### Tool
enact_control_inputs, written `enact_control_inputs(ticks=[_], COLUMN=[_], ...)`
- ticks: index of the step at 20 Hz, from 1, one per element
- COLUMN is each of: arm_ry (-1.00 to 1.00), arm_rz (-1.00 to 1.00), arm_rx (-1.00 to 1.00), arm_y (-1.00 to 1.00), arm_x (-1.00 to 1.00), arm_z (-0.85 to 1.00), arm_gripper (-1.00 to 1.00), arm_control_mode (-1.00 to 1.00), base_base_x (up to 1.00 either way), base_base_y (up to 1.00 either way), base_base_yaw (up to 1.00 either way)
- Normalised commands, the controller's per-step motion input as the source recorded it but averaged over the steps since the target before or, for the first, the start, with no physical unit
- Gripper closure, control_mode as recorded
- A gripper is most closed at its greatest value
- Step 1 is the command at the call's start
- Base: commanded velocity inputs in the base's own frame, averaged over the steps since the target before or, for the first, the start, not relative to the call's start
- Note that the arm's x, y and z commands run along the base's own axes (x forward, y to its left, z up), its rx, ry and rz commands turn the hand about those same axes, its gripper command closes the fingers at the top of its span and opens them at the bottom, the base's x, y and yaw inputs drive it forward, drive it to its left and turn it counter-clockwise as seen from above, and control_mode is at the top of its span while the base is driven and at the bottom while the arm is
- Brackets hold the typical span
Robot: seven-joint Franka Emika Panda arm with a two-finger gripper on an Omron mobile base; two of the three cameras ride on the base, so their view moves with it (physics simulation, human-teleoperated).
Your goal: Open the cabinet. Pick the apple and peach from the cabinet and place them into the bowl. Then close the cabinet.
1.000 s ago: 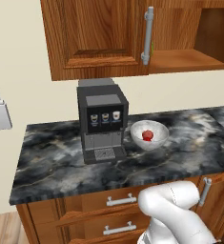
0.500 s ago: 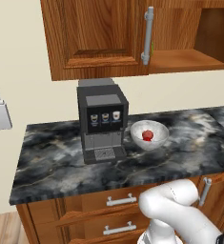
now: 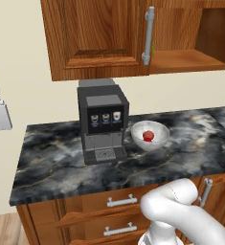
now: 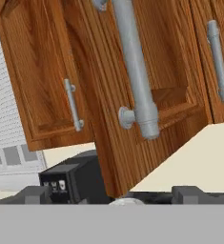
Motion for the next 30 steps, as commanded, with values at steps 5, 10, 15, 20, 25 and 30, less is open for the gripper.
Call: enact_control_inputs(ticks=[5,10,15,20,25,30], arm_ry=[-0.02,0.0,0.0,0.0,-0.02,-0.11], arm_rz=[0.1,0.06,0.01,-0.06,-0.21,-0.39], arm_rx=[0.0,0.0,0.0,0.0,-0.03,-0.09], arm_y=[-0.2,-0.3,-0.19,0.09,0.56,0.9], arm_x=[1.0,1.0,1.0,1.0,0.98,0.95], arm_z=[-0.27,0.0,0.0,0.1,0.11,0.02], arm_gripper=[-1.0,-1.0,-1.0,-1.0,-1.0,-1.0], arm_control_mode=[-1.0,-1.0,-1.0,-1.0,-1.0,-1.0], base_base_x=[0.0,0.0,0.0,0.0,0.0,0.0], base_base_y=[0.0,0.0,0.0,0.0,0.0,0.0], base_base_yaw=[0.0,0.0,0.0,0.0,0.0,0.0])
